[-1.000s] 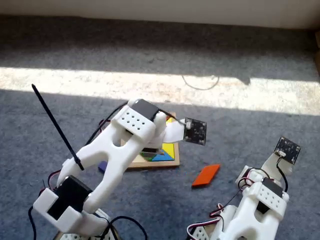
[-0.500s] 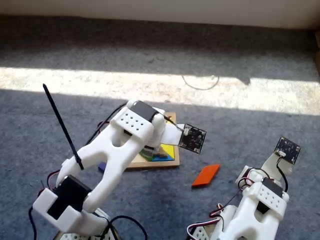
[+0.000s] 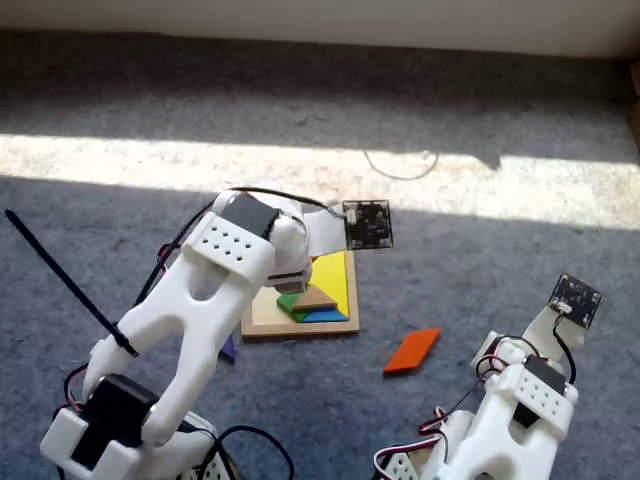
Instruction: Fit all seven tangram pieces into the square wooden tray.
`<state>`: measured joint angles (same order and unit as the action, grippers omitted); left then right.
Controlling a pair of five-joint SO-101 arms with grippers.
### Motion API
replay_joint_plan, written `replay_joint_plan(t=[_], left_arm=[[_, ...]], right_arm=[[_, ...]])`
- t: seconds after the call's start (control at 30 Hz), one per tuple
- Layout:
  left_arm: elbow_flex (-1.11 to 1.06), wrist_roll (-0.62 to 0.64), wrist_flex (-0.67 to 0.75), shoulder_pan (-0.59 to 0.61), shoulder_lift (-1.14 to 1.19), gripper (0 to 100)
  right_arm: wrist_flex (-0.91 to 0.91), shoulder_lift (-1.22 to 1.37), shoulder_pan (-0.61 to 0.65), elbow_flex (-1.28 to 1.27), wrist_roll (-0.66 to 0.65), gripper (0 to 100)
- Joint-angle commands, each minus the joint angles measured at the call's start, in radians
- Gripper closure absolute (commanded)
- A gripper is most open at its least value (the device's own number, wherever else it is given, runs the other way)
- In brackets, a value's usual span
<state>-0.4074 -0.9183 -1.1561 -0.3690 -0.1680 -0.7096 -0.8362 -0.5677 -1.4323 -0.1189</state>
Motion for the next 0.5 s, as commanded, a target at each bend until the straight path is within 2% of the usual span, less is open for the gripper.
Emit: replay_joint_plan(t=[0.0, 0.1, 0.23, 0.33, 0.47], left_arm=[[-0.022, 0.310, -0.008, 0.013, -0.068, 76], [-0.094, 0.428, 0.011, 0.012, -0.065, 76], [-0.245, 0.557, 0.190, 0.021, -0.065, 76], [-0.337, 0.569, 0.292, 0.038, -0.065, 76], [-0.371, 0.571, 0.342, 0.077, -0.065, 76]], right_arm=[[0.021, -0.013, 0.008, 0.053, -0.003, 99.3], [0.021, -0.013, 0.010, 0.053, -0.003, 99.3], [0.022, -0.013, 0.016, 0.053, -0.003, 99.3], [0.051, -0.013, 0.042, 0.051, -0.003, 99.3], [0.054, -0.013, 0.042, 0.051, -0.003, 99.3]])
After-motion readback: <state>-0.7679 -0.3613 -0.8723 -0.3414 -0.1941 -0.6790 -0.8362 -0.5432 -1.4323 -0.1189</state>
